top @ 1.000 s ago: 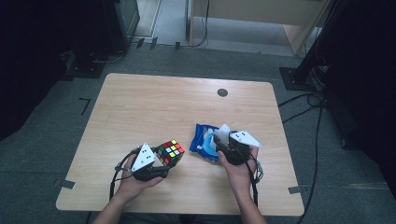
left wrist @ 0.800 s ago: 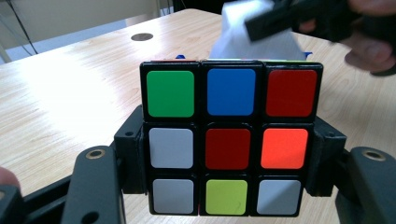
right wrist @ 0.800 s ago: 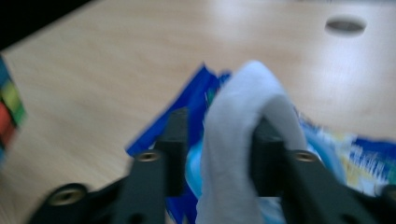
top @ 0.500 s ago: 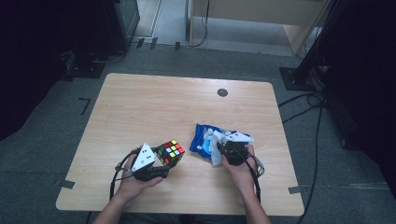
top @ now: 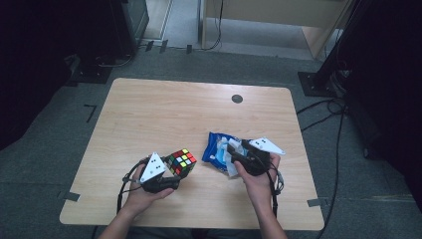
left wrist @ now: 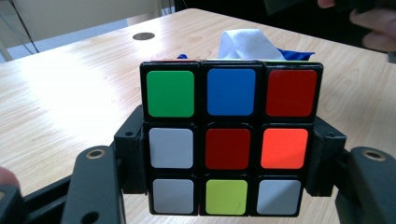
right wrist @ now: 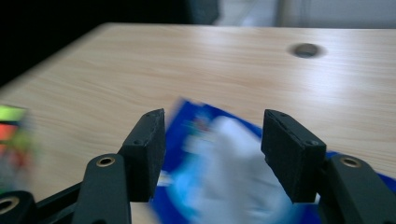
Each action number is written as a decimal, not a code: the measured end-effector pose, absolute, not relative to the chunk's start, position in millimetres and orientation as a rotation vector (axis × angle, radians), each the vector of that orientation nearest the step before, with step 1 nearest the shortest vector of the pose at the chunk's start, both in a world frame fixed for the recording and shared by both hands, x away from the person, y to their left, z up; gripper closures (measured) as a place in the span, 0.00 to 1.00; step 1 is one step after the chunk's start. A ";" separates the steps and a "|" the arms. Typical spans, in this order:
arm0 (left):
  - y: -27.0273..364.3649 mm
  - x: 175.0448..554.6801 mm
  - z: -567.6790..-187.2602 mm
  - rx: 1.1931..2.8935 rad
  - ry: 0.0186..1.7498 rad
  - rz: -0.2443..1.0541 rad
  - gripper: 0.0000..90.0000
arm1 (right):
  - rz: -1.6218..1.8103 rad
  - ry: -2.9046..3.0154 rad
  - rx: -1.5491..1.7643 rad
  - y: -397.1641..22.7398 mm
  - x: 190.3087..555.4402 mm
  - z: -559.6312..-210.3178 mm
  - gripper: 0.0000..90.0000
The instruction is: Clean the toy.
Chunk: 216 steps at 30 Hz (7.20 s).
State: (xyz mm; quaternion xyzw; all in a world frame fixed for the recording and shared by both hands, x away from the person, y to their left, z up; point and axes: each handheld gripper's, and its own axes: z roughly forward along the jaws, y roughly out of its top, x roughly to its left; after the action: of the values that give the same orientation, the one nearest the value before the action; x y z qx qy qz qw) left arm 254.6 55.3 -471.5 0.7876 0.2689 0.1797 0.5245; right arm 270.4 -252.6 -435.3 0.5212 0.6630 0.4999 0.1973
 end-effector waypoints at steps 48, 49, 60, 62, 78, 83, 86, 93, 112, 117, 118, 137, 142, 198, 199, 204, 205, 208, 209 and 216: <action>81.9 269.9 -464.2 1.745 0.843 0.369 0.38 | 1.512 2.203 1.283 -159.3 253.4 -481.1 0.37; 81.0 269.5 -464.2 1.743 0.842 0.361 0.38 | 1.517 2.226 1.251 -152.1 251.8 -483.9 0.34; 66.1 263.7 -465.8 1.773 0.804 0.323 0.38 | 1.551 2.150 1.103 -130.0 241.6 -482.9 0.37; 65.6 263.8 -466.1 1.778 0.799 0.322 0.38 | 1.527 2.138 1.078 -129.7 239.6 -482.0 0.37; 67.2 264.6 -463.8 1.778 0.782 0.254 0.37 | 1.276 2.107 0.731 -128.0 228.4 -480.4 0.38; 65.7 260.9 -461.4 1.772 0.764 0.302 0.38 | 1.226 2.085 0.630 -128.8 226.4 -479.4 0.38; 68.7 262.1 -461.2 1.752 0.786 0.318 0.38 | 1.236 2.101 0.629 -133.3 229.6 -479.2 0.34; 77.2 265.2 -463.0 1.735 0.823 0.370 0.38 | 1.366 2.096 0.954 -160.1 247.3 -478.3 0.56; 45.5 243.9 -471.0 1.806 0.661 0.513 0.38 | 2.122 1.877 1.900 -178.8 264.1 -474.6 0.25; 43.5 242.3 -472.3 1.810 0.645 0.521 0.38 | 2.190 1.873 1.980 -177.8 264.0 -478.3 0.34; 43.7 242.4 -472.4 1.808 0.645 0.518 0.38 | 2.194 1.868 1.985 -178.3 263.4 -478.3 0.35; 58.9 251.7 -469.3 1.798 0.699 0.472 0.38 | 1.797 1.882 1.314 -183.2 243.7 -432.4 0.40; 65.7 256.1 -467.6 1.775 0.727 0.462 0.38 | 1.510 1.753 1.451 -225.1 261.4 -431.2 0.51; 39.8 240.9 -473.8 1.844 0.588 0.441 0.38 | 1.894 2.011 1.336 -178.4 250.1 -445.9 0.99; 39.6 241.0 -474.0 1.844 0.587 0.438 0.38 | 1.867 1.996 1.358 -181.5 252.0 -447.6 0.99; 38.1 241.9 -475.1 1.851 0.589 0.432 0.38 | 1.825 1.976 1.386 -183.6 252.2 -450.5 0.98; 37.5 241.9 -475.6 1.852 0.590 0.431 0.38 | 1.829 1.986 1.368 -180.6 250.4 -449.5 0.98; 36.1 241.5 -477.0 1.861 0.594 0.430 0.38 | 1.850 2.023 1.326 -170.5 244.4 -446.1 0.98; 36.0 241.2 -477.2 1.862 0.592 0.428 0.38 | 1.867 2.034 1.313 -167.5 242.9 -445.2 0.98; 36.2 239.3 -475.4 1.852 0.579 0.430 0.38 | 1.902 2.044 1.304 -165.1 241.4 -442.5 0.98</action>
State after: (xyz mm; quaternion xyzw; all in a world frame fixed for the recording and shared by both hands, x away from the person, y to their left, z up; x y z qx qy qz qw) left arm 239.3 36.2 -475.4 0.7810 0.2442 0.1814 0.5454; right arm 241.4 -165.1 -442.5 0.4231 0.6629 0.6169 0.0300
